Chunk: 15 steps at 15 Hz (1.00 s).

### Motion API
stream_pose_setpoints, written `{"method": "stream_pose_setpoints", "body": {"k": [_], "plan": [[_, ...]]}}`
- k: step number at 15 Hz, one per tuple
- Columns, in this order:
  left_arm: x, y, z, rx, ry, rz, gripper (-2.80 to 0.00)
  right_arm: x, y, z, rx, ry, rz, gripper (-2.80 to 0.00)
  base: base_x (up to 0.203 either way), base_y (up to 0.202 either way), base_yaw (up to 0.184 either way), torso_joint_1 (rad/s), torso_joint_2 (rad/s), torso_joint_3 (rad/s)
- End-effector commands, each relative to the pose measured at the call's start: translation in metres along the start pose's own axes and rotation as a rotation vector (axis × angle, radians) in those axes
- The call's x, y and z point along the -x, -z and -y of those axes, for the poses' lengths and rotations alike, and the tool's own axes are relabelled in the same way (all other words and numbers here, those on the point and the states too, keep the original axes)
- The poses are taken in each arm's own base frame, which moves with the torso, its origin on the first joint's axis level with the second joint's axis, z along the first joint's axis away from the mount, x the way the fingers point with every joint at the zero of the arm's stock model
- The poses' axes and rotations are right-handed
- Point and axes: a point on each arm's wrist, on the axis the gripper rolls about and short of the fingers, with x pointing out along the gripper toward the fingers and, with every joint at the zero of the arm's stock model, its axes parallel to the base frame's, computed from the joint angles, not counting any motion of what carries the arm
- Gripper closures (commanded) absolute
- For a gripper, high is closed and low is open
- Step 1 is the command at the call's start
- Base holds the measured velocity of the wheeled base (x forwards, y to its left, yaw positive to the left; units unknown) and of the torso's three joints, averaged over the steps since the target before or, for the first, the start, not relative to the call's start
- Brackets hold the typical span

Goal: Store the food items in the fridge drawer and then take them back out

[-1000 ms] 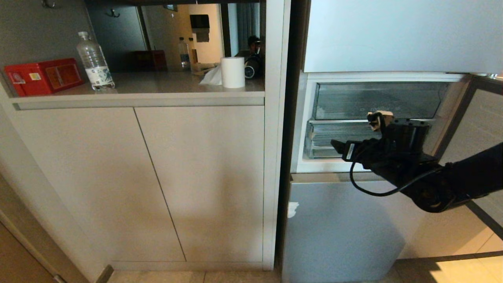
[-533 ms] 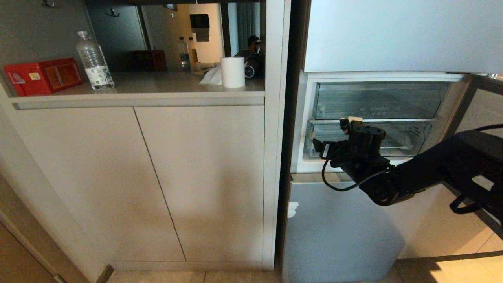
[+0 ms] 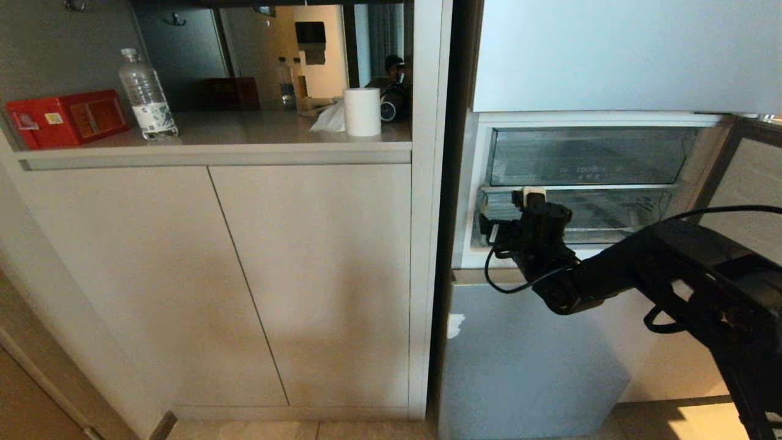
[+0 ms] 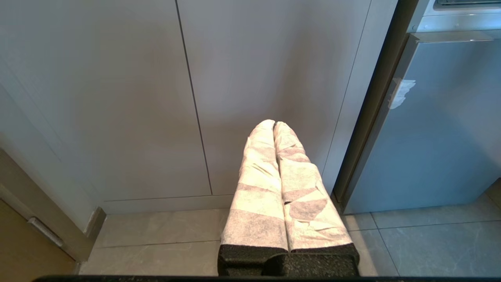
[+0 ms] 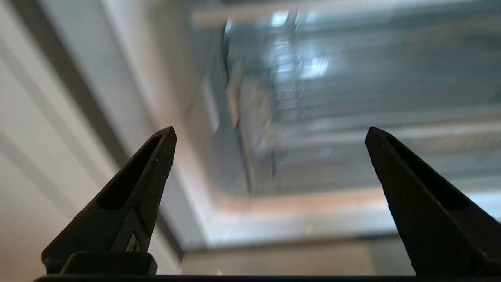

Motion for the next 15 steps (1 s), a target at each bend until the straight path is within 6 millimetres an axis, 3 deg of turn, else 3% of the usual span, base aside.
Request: {"method": "stream_pose_setpoints", "body": {"k": [1,12,15], "plan": [[0.0,0.0,0.0,0.0,0.0,-0.001,0.0,-0.012,0.01,-0.001,0.009,0.014,0.026,-2.8,0.0,0.0,0.0,0.0,0.0,0.0],[0.0,0.0,0.0,0.0,0.0,-0.001,0.0,-0.042,0.012,0.001,-0.011,0.047,0.134,-2.8,0.0,0.0,0.0,0.0,0.0,0.0],[0.0,0.0,0.0,0.0,0.0,-0.001,0.0,-0.046,0.022,0.004,0.0,0.064,0.127,-2.8,0.0,0.0,0.0,0.0,0.0,0.0]]}}
